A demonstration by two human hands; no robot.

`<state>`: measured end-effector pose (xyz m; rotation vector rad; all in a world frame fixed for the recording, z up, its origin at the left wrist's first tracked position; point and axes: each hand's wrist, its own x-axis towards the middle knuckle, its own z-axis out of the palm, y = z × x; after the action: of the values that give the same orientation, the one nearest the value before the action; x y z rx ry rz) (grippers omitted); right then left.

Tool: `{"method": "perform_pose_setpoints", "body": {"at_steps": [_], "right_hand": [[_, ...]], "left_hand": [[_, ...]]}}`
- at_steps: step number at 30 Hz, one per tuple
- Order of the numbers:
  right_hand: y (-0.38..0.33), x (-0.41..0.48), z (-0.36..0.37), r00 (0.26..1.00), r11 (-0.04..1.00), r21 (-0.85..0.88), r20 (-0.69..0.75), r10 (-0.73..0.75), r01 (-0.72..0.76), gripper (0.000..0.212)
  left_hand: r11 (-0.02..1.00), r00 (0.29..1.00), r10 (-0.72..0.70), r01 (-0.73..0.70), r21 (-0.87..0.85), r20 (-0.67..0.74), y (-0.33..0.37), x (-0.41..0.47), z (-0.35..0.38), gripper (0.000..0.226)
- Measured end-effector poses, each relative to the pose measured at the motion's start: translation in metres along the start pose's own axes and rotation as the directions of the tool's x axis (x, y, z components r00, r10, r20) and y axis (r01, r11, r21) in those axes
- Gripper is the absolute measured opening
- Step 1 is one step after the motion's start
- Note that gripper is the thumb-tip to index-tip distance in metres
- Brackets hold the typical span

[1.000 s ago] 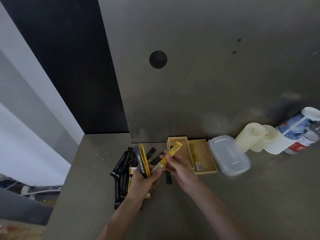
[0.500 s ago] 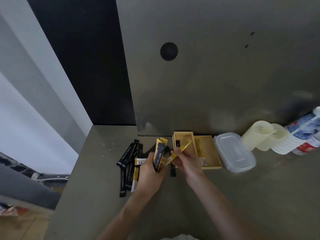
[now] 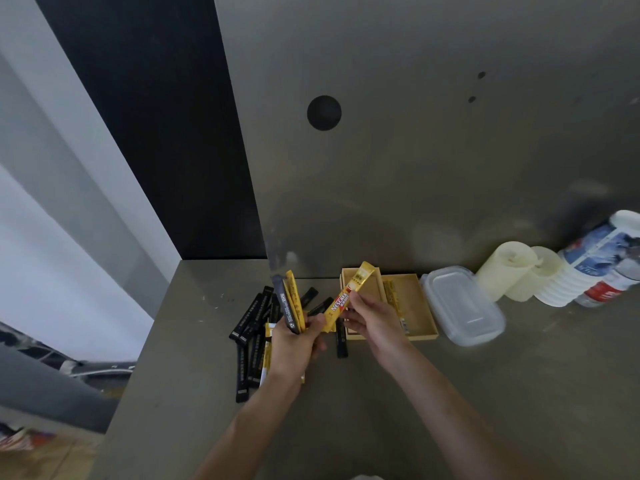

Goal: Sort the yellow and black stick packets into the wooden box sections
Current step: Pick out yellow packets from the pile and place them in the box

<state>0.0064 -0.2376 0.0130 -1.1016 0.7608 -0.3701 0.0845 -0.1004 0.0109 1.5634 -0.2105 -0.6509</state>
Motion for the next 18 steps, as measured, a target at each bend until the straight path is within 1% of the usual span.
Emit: {"method": "perform_pose_setpoints", "body": {"at_steps": [4, 8, 11, 15, 16, 18], "right_hand": [[-0.004, 0.002, 0.000, 0.999, 0.999, -0.024, 0.040, -0.026, 0.027, 0.017], [-0.010, 0.006, -0.001, 0.999, 0.999, -0.012, 0.035, -0.039, 0.039, 0.014], [-0.012, 0.007, 0.000, 0.998, 0.999, -0.004, 0.033, -0.044, 0.044, 0.018], [-0.008, 0.010, -0.001, 0.997, 0.997, -0.054, 0.057, -0.052, 0.055, 0.026], [-0.007, 0.012, -0.002, 0.998, 0.997, -0.054, 0.047, -0.046, 0.049, 0.025], [-0.007, 0.017, -0.010, 0.999, 0.999, -0.035, -0.028, -0.034, 0.033, 0.023]], "left_hand": [[1.000, 1.000, 0.004, -0.004, -0.009, 0.001, 0.004, 0.003, -0.001, 0.016], [0.997, 1.000, -0.022, 0.023, -0.069, 0.004, 0.008, 0.006, -0.001, 0.015], [0.997, 1.000, 0.006, -0.004, -0.079, 0.025, 0.010, 0.007, -0.001, 0.015], [0.998, 0.998, 0.047, -0.046, -0.030, 0.034, 0.008, 0.008, 0.004, 0.012], [0.999, 0.999, 0.041, -0.040, -0.020, 0.030, 0.007, 0.008, 0.004, 0.014], [1.000, 1.000, 0.015, -0.015, -0.021, 0.027, 0.005, 0.007, 0.003, 0.021]]}}
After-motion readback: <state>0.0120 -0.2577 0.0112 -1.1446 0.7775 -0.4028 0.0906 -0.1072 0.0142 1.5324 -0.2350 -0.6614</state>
